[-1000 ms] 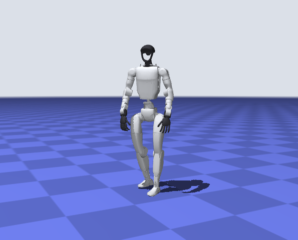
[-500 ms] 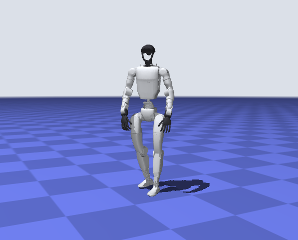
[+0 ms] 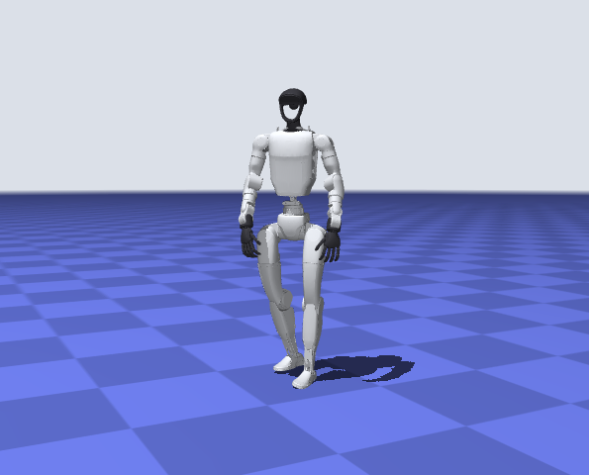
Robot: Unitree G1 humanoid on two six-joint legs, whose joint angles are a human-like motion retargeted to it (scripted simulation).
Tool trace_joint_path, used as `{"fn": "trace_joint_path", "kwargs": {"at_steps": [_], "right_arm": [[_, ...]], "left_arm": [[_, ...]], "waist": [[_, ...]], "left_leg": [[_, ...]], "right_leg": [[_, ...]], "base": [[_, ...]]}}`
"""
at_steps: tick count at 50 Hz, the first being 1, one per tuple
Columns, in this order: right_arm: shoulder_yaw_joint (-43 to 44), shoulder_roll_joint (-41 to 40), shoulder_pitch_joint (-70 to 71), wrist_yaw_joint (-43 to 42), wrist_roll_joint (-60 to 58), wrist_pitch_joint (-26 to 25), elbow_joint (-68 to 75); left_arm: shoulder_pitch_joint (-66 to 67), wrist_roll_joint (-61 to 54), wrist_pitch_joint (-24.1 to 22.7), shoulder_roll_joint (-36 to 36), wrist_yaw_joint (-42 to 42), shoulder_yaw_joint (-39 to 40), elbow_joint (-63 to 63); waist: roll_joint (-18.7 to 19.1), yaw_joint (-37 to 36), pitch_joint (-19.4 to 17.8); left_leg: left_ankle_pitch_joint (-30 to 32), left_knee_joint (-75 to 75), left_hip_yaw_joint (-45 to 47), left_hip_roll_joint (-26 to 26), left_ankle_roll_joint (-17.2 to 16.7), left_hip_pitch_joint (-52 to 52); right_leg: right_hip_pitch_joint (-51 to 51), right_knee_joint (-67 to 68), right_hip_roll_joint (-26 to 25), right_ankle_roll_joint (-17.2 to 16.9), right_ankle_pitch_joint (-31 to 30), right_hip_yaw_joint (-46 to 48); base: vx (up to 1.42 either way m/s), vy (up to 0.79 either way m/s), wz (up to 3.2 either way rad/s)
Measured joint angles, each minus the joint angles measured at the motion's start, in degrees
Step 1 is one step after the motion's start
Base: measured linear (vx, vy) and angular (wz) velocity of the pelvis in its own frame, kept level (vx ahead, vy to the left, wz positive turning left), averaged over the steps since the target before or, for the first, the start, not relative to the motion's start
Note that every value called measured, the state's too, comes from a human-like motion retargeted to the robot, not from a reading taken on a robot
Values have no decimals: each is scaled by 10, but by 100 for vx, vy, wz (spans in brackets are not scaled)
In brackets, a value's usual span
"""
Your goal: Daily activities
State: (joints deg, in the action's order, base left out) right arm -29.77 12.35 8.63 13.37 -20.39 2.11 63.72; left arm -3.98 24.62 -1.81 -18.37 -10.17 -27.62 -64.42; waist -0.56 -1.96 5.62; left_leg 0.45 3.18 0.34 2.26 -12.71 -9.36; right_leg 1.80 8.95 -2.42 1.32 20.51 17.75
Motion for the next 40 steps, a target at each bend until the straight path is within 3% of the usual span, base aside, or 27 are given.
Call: {"fn": "trace_joint_path", "kwargs": {"at_steps": [40], "right_arm": [[-3, -15, 14, 3, -3, 1, 10]], "left_arm": [[6, 1, 0, -9, 3, 10, -5]], "waist": [[-6, 10, -9]], "left_leg": [[-13, -15, 10, -3, 4, 8]], "right_leg": [[1, 22, 5, -2, 5, 10]], "base": [[0, 0, 0]]}}
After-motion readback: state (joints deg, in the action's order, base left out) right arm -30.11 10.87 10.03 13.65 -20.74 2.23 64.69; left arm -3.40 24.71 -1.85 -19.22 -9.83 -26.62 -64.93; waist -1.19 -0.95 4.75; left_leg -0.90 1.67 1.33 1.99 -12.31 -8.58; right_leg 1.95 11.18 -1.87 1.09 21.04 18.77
